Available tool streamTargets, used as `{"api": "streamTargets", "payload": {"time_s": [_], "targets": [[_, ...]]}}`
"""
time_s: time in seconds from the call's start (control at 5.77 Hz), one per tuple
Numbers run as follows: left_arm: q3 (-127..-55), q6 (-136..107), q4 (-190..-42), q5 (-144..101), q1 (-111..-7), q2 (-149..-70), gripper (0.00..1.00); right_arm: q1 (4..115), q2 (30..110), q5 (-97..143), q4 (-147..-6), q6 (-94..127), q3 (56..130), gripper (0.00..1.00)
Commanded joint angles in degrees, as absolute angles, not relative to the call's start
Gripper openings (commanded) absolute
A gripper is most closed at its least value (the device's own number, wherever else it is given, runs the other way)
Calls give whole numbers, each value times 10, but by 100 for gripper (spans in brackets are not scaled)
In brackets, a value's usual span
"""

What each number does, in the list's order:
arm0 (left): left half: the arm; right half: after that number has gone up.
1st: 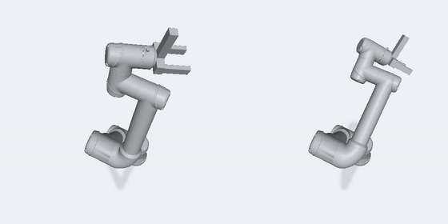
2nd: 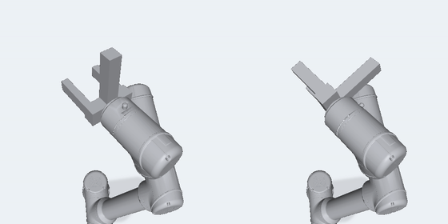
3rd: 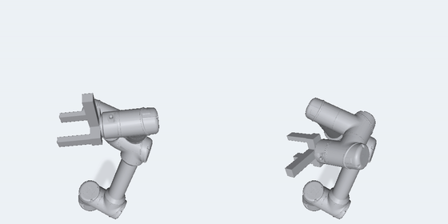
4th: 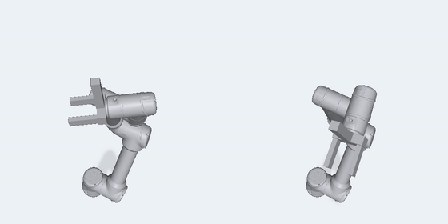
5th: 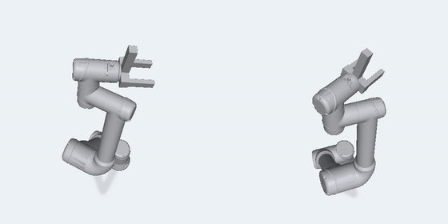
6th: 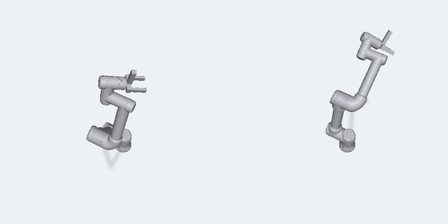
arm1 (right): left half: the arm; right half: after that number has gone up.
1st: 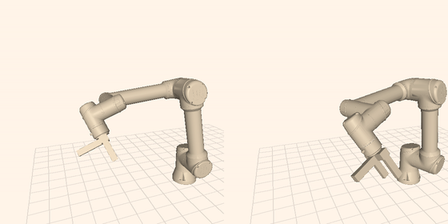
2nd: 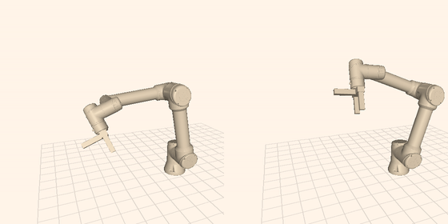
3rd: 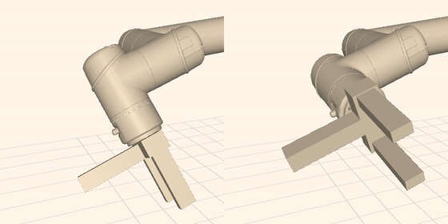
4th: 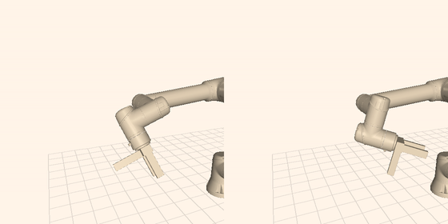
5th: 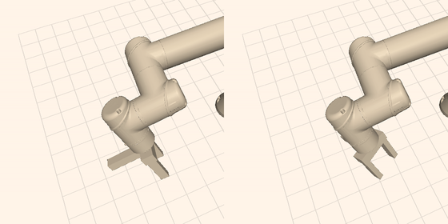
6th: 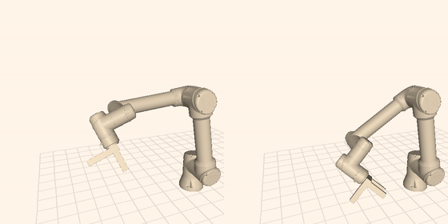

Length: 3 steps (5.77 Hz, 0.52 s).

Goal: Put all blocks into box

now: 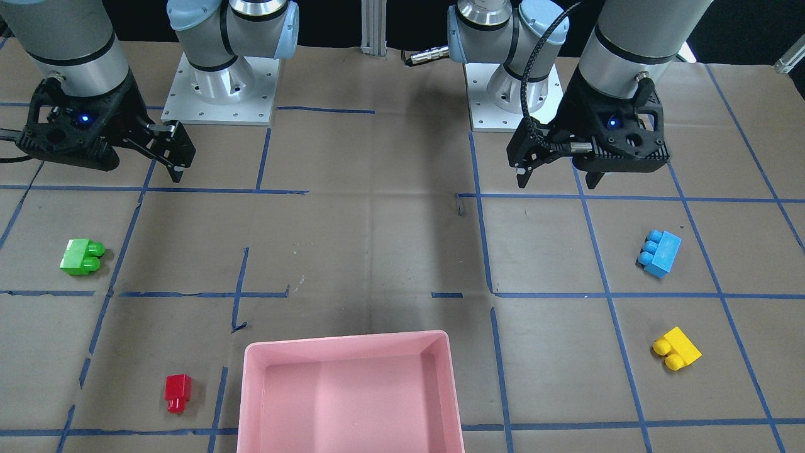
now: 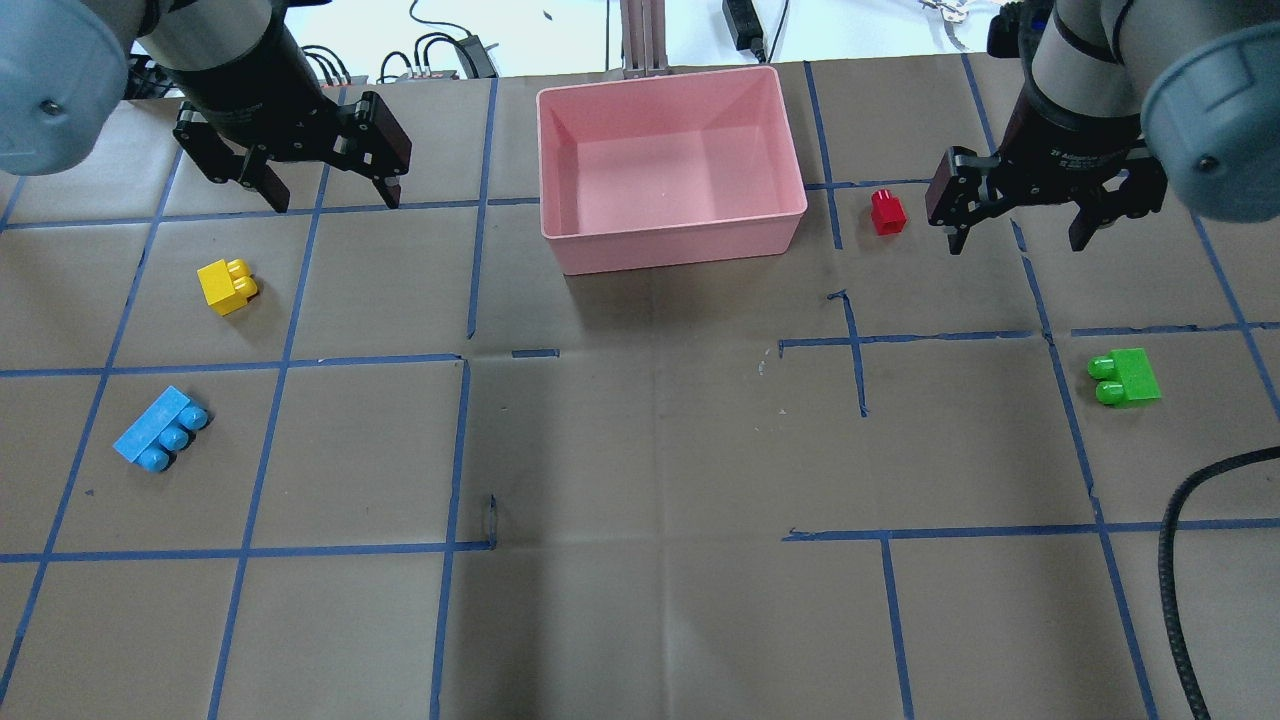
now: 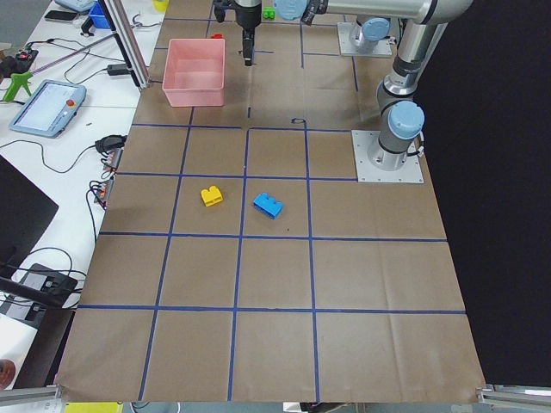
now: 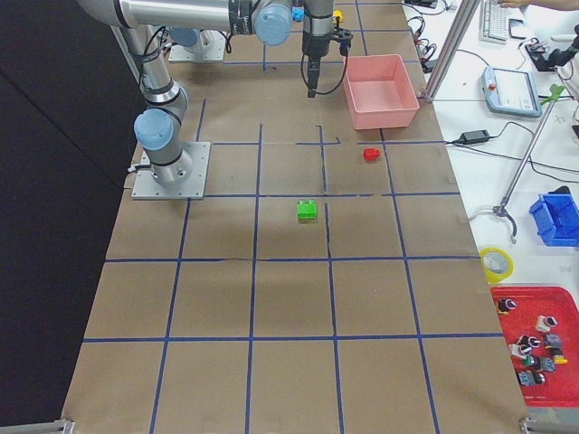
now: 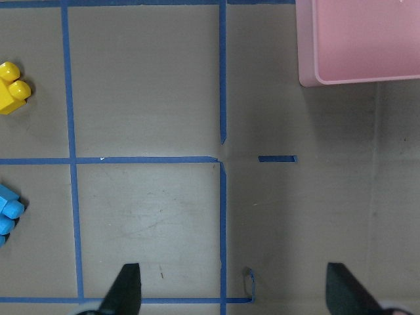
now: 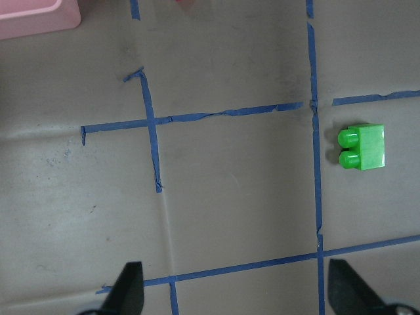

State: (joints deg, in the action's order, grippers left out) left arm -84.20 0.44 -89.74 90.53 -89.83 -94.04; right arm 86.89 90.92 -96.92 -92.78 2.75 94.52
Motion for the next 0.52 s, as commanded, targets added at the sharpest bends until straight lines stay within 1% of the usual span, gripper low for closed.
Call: {"api": "streamTargets", "payload": {"time_s": [0.0,0.35], "targets": [[-842,4,-897,905,-898,-940,100,873,925,-890,-943,31,968,100],[-842,4,-897,905,-898,-940,100,880,925,-887,-957,20,967,100]]}}
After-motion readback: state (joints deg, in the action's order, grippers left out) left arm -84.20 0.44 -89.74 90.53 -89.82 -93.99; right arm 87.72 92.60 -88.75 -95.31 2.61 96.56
